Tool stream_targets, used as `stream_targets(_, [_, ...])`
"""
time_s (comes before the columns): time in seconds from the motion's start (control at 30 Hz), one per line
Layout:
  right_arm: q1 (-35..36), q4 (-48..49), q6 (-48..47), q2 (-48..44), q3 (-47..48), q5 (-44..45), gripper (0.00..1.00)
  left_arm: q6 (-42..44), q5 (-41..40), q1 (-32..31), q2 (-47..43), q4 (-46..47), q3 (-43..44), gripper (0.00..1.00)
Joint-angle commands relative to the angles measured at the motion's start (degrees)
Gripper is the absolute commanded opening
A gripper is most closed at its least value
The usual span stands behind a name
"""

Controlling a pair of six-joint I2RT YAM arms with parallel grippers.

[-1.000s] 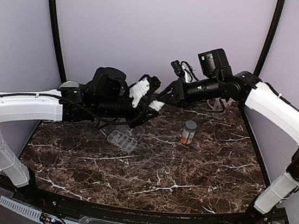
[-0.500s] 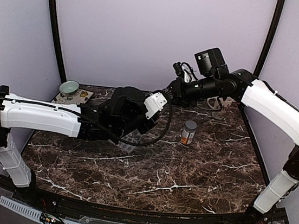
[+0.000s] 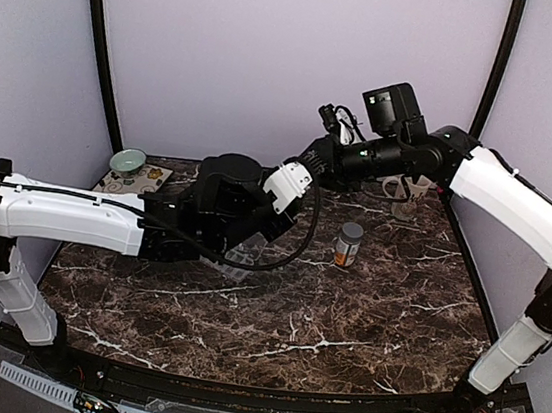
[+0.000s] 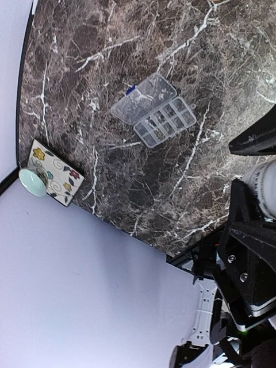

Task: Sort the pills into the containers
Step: Screw the lid of the pill bottle onto the pill bottle.

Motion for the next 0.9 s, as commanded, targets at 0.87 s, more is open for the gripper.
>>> stream_targets(0.87, [2.08, 8.41, -9.92, -13.67, -9.55, -4.65, 0.51, -26.4, 66.63, 18.13, -12.48, -21.93, 3.73, 0.0])
